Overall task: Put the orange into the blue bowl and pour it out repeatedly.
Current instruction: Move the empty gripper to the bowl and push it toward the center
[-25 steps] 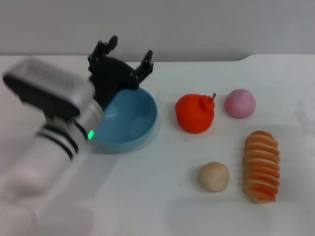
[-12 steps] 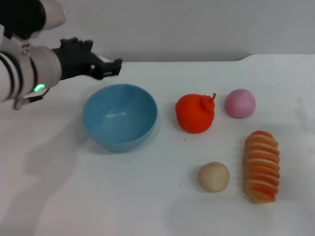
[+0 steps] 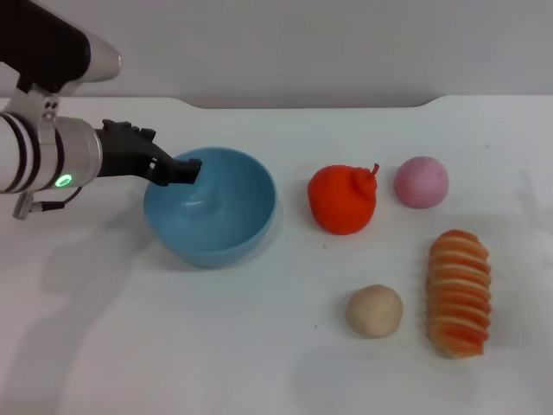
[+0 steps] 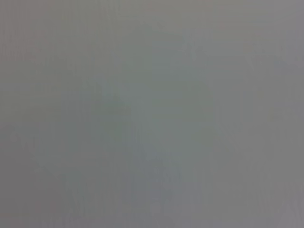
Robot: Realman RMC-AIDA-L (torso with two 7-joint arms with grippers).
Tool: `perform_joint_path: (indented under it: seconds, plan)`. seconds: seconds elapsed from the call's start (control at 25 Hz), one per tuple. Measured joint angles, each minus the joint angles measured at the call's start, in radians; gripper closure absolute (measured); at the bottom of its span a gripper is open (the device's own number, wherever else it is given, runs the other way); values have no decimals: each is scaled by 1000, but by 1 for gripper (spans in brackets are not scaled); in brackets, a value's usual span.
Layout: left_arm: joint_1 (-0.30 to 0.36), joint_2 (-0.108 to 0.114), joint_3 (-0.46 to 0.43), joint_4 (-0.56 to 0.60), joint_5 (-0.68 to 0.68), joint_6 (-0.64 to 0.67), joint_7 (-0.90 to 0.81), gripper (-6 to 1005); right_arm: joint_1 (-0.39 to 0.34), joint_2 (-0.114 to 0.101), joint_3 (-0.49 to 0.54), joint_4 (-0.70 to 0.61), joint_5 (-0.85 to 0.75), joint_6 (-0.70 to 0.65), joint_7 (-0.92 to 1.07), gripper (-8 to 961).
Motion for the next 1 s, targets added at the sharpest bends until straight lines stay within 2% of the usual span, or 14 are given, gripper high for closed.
perform_joint_path:
  seconds: [0.28,0.88,1.0]
  plan:
    - [-66,-1,8,-151,23,-58,3,185,-1,0,0,0,0,3,0,231]
    - [-108,0,-4,-290,41,-136,5,185,3,0,0,0,0,14,2,231]
    - [-113,0,2,-302,42,-137,5,214,3,0,0,1,-1,14,2,231]
